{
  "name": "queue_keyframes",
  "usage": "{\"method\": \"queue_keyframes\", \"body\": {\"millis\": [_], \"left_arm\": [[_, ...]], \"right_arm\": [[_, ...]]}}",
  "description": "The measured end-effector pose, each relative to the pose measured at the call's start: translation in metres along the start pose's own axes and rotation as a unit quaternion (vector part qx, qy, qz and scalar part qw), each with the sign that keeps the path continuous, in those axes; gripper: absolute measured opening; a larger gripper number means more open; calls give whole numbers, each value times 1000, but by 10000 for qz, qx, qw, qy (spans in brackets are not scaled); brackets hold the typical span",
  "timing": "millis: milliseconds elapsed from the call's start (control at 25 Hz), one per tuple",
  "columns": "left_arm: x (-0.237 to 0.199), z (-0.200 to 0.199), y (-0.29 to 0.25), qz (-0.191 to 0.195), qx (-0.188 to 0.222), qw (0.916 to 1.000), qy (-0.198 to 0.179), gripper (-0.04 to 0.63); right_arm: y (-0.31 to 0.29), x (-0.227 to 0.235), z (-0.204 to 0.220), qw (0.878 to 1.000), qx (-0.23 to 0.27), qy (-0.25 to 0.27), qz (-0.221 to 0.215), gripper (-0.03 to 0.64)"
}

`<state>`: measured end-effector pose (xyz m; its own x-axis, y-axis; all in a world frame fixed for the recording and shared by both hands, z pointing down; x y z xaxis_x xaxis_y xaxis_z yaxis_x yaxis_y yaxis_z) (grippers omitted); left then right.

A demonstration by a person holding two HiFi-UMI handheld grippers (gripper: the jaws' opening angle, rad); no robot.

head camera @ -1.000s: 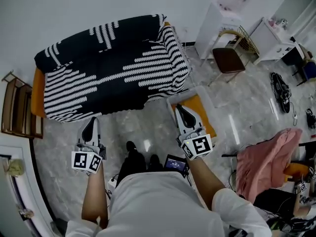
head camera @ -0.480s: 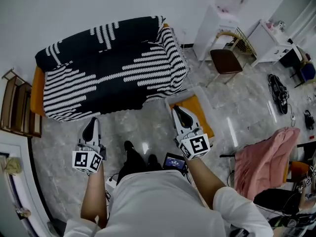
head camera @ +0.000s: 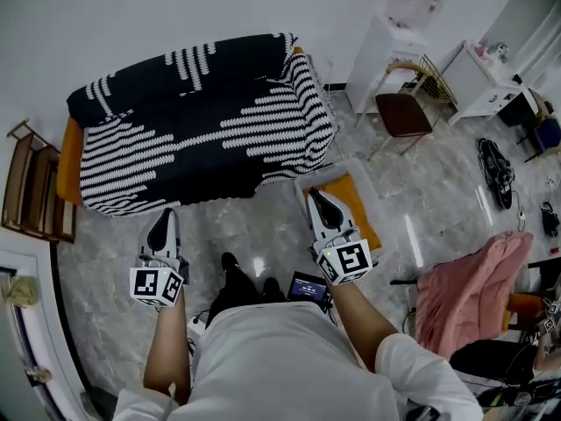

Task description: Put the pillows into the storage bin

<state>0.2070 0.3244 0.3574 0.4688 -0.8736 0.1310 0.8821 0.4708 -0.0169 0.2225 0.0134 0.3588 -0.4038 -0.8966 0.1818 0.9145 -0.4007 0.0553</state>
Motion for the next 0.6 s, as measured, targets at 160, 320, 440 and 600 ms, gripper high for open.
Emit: {"method": "queue_keyframes", "body": {"millis": [160,320,440,600], "left_arm": [[-1,1,-1,-44,-79,10000,-18,14],[1,1,-2,-50,-77,10000,-26,12],[2,4,-2,-80,-111,9999,-25,14],[2,5,-4,-95,-120,9999,40,14]], "right_arm": [[-3,-1,1,10000,-9,-21,-35,40],[-4,0,4,10000,-15,-56,-54,40],[-5,2,7,10000,-44,-70,-56,38],[-7,4,10,9999,-68,-89,-55,38]]}}
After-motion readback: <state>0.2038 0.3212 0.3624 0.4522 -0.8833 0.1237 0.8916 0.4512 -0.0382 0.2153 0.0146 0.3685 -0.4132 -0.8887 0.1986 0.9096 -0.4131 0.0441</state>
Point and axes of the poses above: the fingertips, and each gripper's own axes: y backward along the fingers, x to its right, z out of its underside, the point moved 1 cm from there along y, backward along the fingers, and after that the axes turned 10 degrees about -y, right-handed, at the moved point
